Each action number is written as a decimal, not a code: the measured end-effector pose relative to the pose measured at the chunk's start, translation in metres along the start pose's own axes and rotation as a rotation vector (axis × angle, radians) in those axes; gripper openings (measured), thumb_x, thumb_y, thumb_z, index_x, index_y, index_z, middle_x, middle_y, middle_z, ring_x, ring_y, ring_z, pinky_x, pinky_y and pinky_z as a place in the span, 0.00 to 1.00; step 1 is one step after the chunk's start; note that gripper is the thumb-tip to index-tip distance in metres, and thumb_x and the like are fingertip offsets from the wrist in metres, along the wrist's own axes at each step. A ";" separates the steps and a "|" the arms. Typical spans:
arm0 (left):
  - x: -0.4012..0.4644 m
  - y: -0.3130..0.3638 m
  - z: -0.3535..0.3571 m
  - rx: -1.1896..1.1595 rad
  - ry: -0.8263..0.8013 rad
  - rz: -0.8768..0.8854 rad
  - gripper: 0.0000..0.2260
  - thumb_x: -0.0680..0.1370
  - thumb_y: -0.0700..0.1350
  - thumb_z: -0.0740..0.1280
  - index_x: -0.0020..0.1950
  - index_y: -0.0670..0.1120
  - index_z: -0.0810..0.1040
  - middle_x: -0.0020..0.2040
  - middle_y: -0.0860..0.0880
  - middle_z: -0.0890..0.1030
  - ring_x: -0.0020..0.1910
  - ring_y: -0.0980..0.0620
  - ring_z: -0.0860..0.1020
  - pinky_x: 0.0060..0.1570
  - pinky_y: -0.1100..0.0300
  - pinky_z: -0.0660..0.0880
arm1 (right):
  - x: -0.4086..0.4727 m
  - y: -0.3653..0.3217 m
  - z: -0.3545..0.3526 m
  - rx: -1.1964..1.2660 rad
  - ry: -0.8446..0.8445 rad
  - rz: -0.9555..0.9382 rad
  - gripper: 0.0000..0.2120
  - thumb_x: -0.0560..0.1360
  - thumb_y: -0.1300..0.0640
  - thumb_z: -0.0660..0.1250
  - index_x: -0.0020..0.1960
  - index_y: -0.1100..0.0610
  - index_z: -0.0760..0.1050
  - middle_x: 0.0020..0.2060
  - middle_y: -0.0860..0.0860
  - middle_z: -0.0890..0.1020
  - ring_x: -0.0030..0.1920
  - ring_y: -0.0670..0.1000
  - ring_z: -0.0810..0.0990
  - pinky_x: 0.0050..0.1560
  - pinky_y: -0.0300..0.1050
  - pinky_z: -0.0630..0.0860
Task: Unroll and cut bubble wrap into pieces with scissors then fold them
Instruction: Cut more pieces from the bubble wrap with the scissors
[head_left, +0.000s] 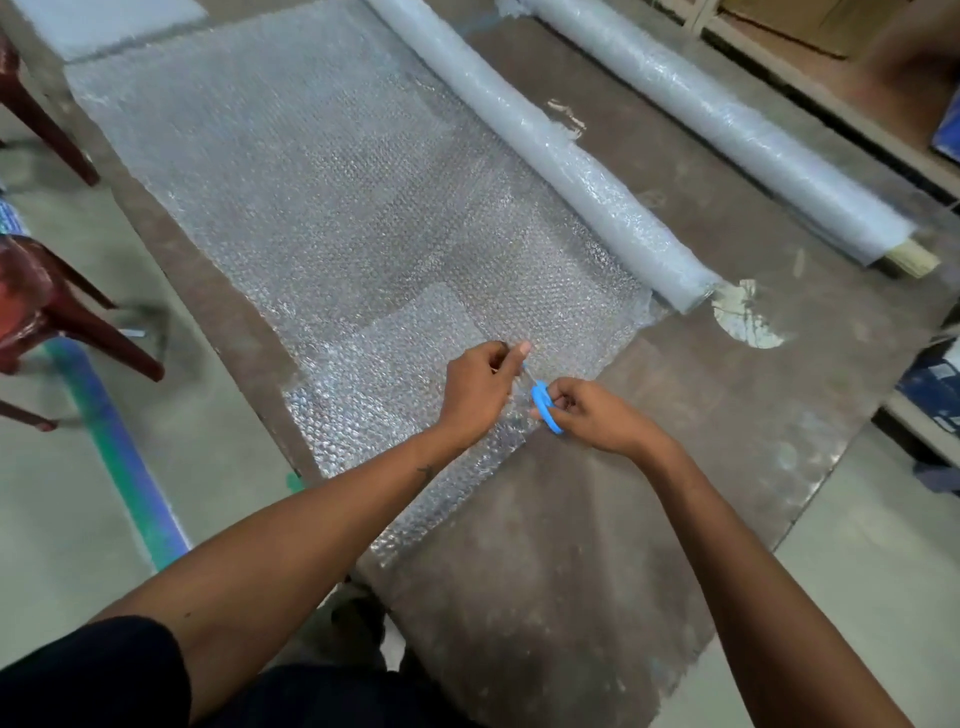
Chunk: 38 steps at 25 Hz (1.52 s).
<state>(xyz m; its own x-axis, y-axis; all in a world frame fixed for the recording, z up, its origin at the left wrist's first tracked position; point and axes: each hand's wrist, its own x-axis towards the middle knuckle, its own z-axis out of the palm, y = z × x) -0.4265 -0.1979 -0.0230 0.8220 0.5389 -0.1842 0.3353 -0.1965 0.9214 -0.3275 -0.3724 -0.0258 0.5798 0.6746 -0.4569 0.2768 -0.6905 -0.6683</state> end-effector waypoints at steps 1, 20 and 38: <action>-0.004 -0.009 0.007 0.136 0.015 0.076 0.23 0.85 0.60 0.64 0.40 0.43 0.79 0.36 0.48 0.83 0.34 0.49 0.81 0.38 0.53 0.76 | -0.003 0.009 -0.006 0.049 -0.055 0.020 0.13 0.82 0.48 0.72 0.46 0.57 0.77 0.35 0.49 0.81 0.31 0.47 0.74 0.37 0.47 0.71; -0.037 -0.046 0.042 0.954 0.029 0.579 0.09 0.83 0.49 0.64 0.52 0.45 0.81 0.46 0.46 0.79 0.42 0.46 0.78 0.46 0.50 0.72 | -0.088 0.081 -0.034 0.600 -0.355 0.231 0.29 0.74 0.36 0.67 0.46 0.65 0.76 0.31 0.59 0.73 0.20 0.47 0.65 0.20 0.35 0.60; -0.031 -0.048 0.038 0.733 0.137 0.631 0.05 0.76 0.43 0.75 0.46 0.44 0.82 0.40 0.46 0.79 0.36 0.44 0.78 0.35 0.52 0.74 | -0.051 0.067 -0.003 0.474 -0.261 0.159 0.25 0.80 0.38 0.66 0.49 0.62 0.78 0.32 0.54 0.74 0.21 0.47 0.61 0.20 0.37 0.58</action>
<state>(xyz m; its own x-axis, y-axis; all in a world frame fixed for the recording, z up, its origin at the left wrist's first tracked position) -0.4502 -0.2368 -0.0743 0.9036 0.2415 0.3538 0.0934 -0.9171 0.3875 -0.3361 -0.4537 -0.0461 0.3605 0.6561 -0.6631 -0.2082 -0.6363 -0.7428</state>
